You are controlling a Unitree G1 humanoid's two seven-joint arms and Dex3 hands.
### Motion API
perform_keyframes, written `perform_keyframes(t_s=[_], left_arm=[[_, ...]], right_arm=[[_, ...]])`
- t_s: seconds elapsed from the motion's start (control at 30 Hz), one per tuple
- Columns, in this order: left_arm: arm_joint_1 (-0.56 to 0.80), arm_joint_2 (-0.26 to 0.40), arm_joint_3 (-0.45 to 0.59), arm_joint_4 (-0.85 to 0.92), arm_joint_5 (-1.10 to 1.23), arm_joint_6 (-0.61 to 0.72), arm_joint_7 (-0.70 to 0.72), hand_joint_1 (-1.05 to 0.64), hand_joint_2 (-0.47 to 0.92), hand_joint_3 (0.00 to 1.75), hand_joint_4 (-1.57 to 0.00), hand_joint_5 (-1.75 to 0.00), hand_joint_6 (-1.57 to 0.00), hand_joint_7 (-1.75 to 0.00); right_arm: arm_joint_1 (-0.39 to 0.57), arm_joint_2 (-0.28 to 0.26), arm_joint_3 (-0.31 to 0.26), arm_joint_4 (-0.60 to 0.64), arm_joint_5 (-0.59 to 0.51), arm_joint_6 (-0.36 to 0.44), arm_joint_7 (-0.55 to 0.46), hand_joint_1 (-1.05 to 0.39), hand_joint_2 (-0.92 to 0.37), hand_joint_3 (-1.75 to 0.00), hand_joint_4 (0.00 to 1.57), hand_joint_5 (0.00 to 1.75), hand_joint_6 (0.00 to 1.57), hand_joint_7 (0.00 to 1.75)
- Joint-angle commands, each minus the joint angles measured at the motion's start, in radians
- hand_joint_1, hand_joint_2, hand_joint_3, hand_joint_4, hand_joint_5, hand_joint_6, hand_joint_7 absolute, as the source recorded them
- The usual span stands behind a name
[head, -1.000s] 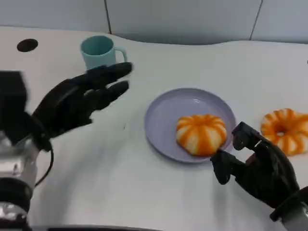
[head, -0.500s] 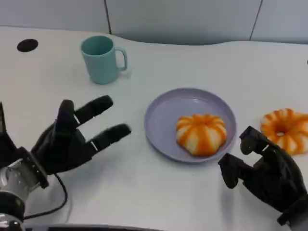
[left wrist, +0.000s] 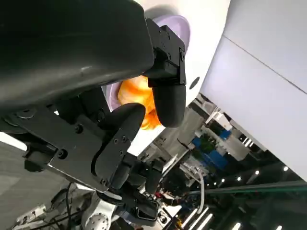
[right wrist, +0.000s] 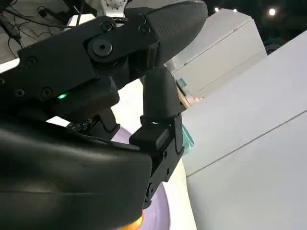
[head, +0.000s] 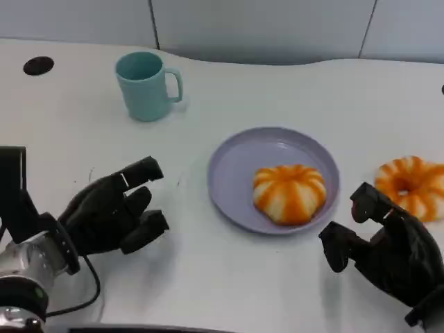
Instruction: Grasp the bread from the table and place it into the plate.
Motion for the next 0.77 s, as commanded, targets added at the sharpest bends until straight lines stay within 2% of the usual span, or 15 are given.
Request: perform_keyframes(t_s=[0.03, 0.17, 0.37, 0.43, 0.57, 0.67, 0.77], left_arm=[[-0.035, 0.014, -0.009, 0.042, 0.034, -0.025, -0.047, -0.09, 0.31, 1.72, -1.56, -1.75, -1.08, -1.75], [-0.059, 0.025, -0.013, 0.081, 0.048, -0.006, -0.1, -0.1, 0.27, 1.71, -1.54, -1.75, -1.03, -1.75], [-0.079, 0.024, -0.007, 0.111, 0.064, -0.015, -0.106, -0.11, 0.23, 1.7, -1.52, -1.75, -0.98, -1.75], [-0.084, 0.023, -0.004, 0.119, 0.067, -0.021, -0.105, -0.12, 0.23, 1.69, -1.51, -1.75, -0.89, -1.75], [-0.088, 0.019, 0.002, 0.126, 0.065, -0.025, -0.105, -0.12, 0.25, 1.69, -1.5, -1.75, -0.82, -1.75], [-0.086, 0.014, 0.005, 0.125, 0.068, -0.028, -0.098, -0.13, 0.26, 1.72, -1.51, -1.75, -0.96, -1.75], [-0.079, 0.009, 0.007, 0.119, 0.071, -0.032, -0.09, -0.13, 0.26, 1.72, -1.52, -1.75, -1.02, -1.75]], right_arm=[[-0.003, -0.015, -0.008, -0.006, 0.002, 0.003, -0.013, -0.39, -0.89, 0.0, 0.87, 1.75, 0.63, 1.75], [-0.013, -0.018, -0.012, 0.002, 0.009, 0.015, -0.014, -0.39, -0.89, 0.0, 0.88, 1.75, 0.64, 1.75], [-0.032, -0.023, -0.021, 0.024, 0.015, 0.021, -0.001, -0.38, -0.88, 0.0, 0.88, 1.75, 0.64, 1.75], [-0.04, -0.027, -0.022, 0.036, 0.011, 0.012, 0.004, -0.39, -0.88, 0.0, 0.87, 1.75, 0.63, 1.75], [-0.043, -0.03, -0.025, 0.044, 0.012, 0.009, 0.002, -0.4, -0.88, 0.0, 0.87, 1.75, 0.62, 1.75], [-0.039, -0.029, -0.029, 0.049, 0.017, 0.004, 0.009, -0.39, -0.88, 0.0, 0.87, 1.75, 0.63, 1.75], [-0.029, -0.029, -0.03, 0.043, 0.013, 0.004, 0.008, -0.39, -0.88, 0.0, 0.87, 1.75, 0.63, 1.75]])
